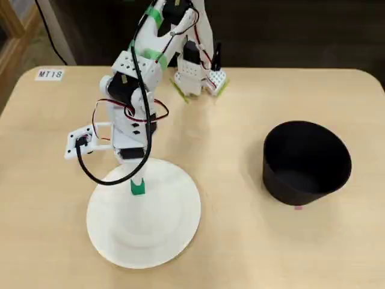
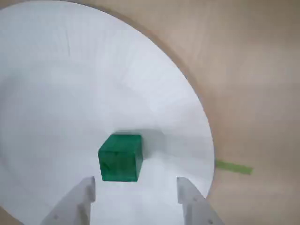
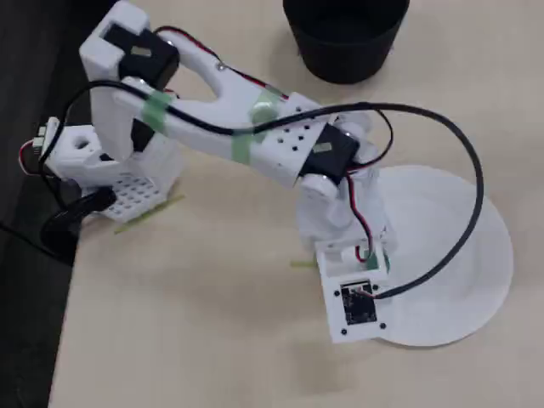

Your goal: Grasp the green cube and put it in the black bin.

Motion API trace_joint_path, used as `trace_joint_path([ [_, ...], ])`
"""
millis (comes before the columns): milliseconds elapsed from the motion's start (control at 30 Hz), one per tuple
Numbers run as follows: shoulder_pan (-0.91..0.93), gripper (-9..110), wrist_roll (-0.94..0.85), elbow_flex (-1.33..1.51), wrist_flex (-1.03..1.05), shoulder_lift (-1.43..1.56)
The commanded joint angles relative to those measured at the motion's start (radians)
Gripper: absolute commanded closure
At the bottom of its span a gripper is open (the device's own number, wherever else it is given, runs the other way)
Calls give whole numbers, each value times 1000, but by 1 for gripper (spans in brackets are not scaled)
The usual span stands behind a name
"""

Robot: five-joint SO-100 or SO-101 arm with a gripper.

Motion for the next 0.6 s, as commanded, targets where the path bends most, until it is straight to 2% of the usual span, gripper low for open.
trace_joint_path([
  [0,9,71,14,-29,-15,40],
  [100,6,69,35,-29,-49,25],
  [567,-17,74,110,-41,-137,-77],
])
